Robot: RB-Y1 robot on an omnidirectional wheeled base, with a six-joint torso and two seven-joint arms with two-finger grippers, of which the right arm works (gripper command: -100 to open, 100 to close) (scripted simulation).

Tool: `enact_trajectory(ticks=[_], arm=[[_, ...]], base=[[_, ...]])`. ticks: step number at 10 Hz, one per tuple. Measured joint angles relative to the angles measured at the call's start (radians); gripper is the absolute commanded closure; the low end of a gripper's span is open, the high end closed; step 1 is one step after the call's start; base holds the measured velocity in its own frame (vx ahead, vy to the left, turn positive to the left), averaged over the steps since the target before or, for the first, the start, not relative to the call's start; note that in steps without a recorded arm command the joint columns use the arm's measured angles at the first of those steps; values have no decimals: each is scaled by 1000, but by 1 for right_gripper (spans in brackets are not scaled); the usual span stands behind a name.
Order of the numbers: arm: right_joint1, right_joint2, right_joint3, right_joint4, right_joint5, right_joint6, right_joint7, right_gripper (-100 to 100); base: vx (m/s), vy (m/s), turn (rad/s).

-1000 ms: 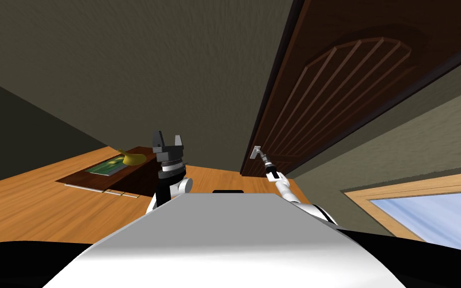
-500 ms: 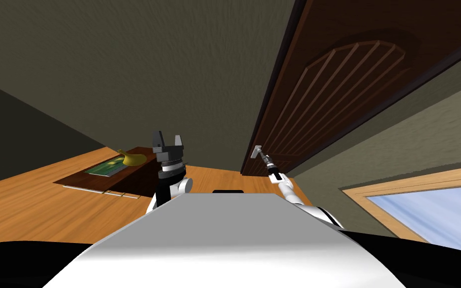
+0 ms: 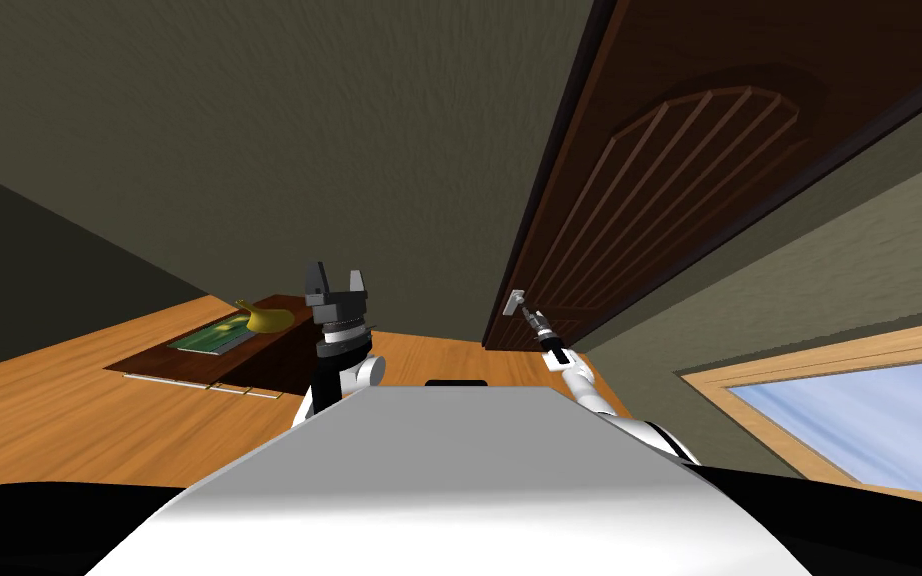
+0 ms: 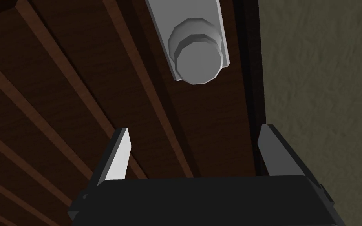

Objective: Pull the door open

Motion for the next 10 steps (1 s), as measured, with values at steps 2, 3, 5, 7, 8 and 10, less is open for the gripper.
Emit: enact_trajectory(ticks=[2,3,5,7,8,10], arm=[[8,-13,-7,13,20,-15,47,-100],[13,-18,-11,16,31,-21,73,-100],[29,-31,-16,6,52,-21,112,-100],[37,-41,-22,12,70,-29,147,-100],[38,-42,-23,12,71,-30,151,-100],[34,-38,-26,17,71,-27,156,-100]], base=[[-20,62,-28],[-17,71,-25],[-20,55,-19],[-12,48,-14],[97,14,36],[201,-22,34]])
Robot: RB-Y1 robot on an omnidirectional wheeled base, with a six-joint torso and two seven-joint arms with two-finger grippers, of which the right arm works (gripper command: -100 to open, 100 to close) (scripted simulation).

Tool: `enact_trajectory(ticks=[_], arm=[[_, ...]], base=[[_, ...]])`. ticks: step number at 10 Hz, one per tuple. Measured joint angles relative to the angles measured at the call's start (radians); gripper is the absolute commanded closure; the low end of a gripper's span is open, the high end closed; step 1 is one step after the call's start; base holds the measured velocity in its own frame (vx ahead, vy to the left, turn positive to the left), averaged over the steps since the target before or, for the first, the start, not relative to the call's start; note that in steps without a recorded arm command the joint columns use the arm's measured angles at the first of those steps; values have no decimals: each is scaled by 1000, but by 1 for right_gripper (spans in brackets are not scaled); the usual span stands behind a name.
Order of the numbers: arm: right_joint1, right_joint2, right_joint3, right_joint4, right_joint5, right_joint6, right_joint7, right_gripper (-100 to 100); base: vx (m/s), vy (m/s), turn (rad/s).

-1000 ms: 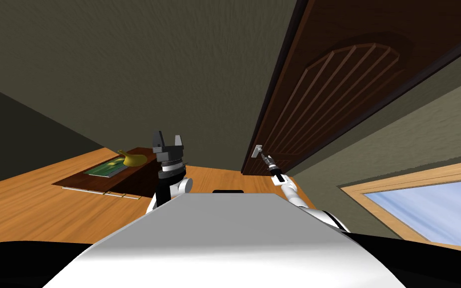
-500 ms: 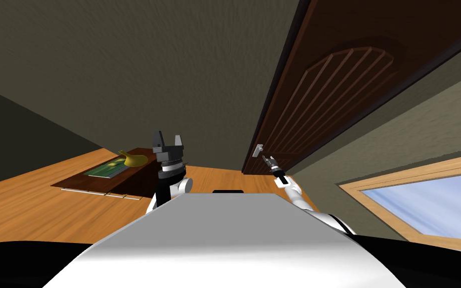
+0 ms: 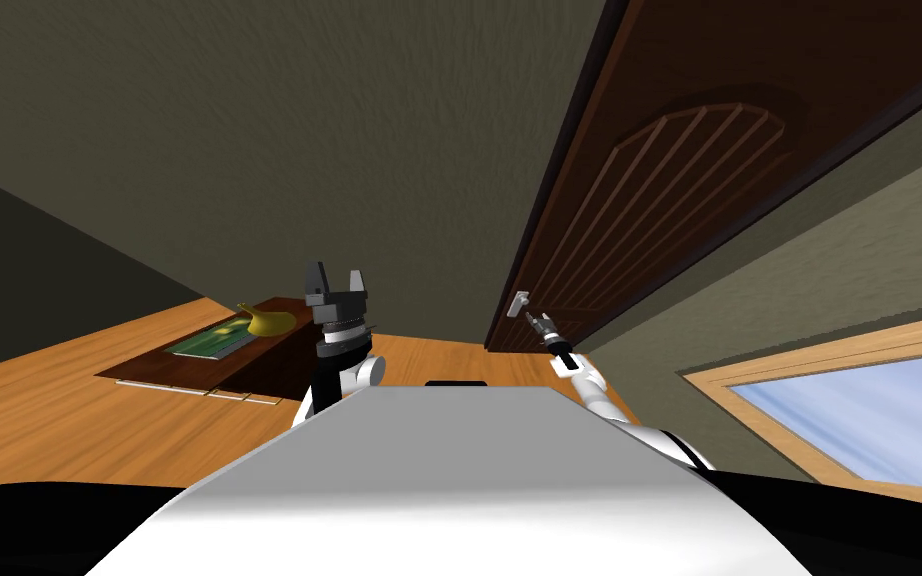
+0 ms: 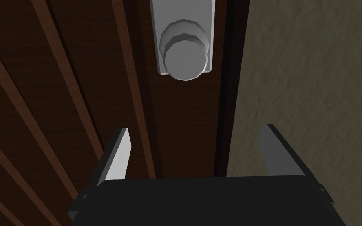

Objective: Pull the door open

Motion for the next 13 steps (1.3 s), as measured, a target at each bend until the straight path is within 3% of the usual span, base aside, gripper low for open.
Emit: enact_trajectory(ticks=[6,7,13], arm=[[-15,13,-14,9,-2,16,20,-100],[-16,13,-14,9,-2,17,21,100],[-14,13,-13,10,-2,17,21,100]], base=[[172,-12,31],[-11,-1,-16],[-14,-6,10]])
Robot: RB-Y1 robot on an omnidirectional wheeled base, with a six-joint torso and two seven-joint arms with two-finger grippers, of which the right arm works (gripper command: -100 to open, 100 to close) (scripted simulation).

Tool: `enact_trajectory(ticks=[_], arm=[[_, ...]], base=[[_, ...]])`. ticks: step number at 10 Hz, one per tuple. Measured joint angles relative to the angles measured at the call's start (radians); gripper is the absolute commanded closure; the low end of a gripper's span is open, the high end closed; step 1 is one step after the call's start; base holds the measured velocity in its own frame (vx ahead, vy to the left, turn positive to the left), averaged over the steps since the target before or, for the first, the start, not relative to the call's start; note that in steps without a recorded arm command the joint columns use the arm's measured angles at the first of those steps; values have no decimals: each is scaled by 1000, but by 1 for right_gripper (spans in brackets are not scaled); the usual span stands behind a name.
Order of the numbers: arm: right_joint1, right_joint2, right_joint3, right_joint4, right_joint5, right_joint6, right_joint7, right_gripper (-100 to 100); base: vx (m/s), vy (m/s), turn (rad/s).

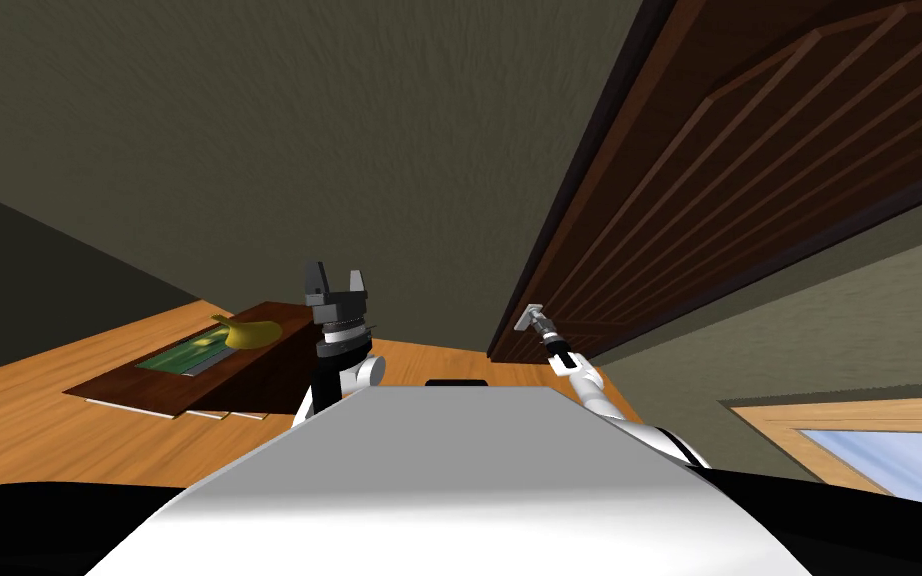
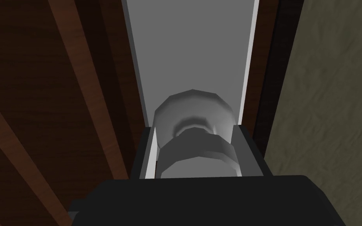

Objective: Pull the door open

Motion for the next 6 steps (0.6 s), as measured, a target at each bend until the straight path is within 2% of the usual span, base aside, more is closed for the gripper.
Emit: enact_trajectory(ticks=[6], arm=[[-10,11,10,3,-48,10,-116,100]], base=[[-43,-46,63]])
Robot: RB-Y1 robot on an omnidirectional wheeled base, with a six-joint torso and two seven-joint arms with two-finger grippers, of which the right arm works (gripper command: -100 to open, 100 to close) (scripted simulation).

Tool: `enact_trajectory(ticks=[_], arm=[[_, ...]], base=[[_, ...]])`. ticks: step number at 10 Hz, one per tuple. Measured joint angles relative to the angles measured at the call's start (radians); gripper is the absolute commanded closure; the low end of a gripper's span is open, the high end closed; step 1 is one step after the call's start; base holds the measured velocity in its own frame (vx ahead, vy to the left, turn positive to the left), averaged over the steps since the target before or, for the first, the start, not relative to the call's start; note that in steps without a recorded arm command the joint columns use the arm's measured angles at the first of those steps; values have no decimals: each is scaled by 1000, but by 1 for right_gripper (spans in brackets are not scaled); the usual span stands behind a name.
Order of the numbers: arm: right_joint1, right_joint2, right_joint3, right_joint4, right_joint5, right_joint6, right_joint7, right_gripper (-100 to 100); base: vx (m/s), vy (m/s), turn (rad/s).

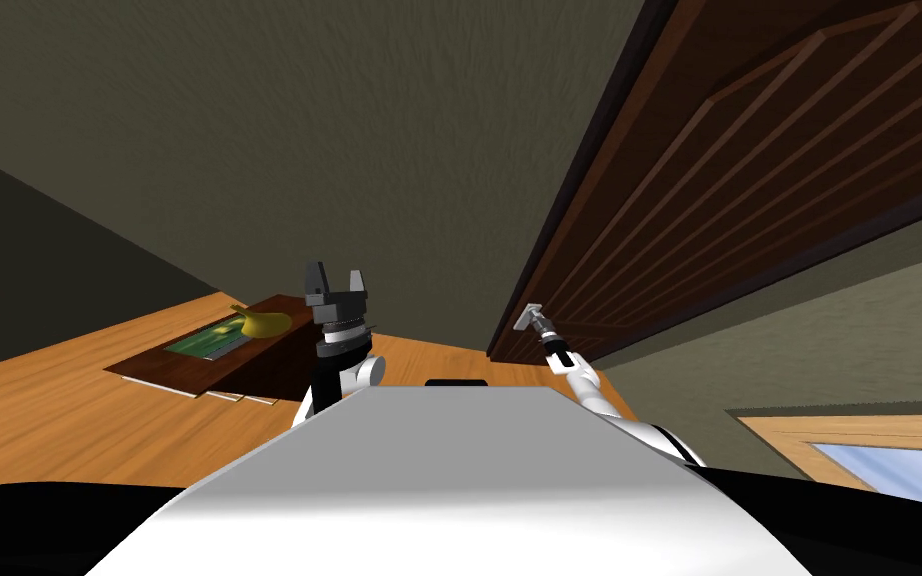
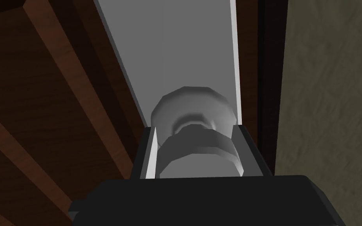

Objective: Pull the door open

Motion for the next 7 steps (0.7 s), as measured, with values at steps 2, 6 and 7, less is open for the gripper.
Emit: enact_trajectory(ticks=[2,6,7], arm=[[-6,6,5,2,-26,3,-56,100],[-13,16,15,3,-73,10,-153,100],[-23,18,16,17,-81,5,-174,100]], base=[[-55,-67,70],[-49,-53,74],[-52,-39,63]])
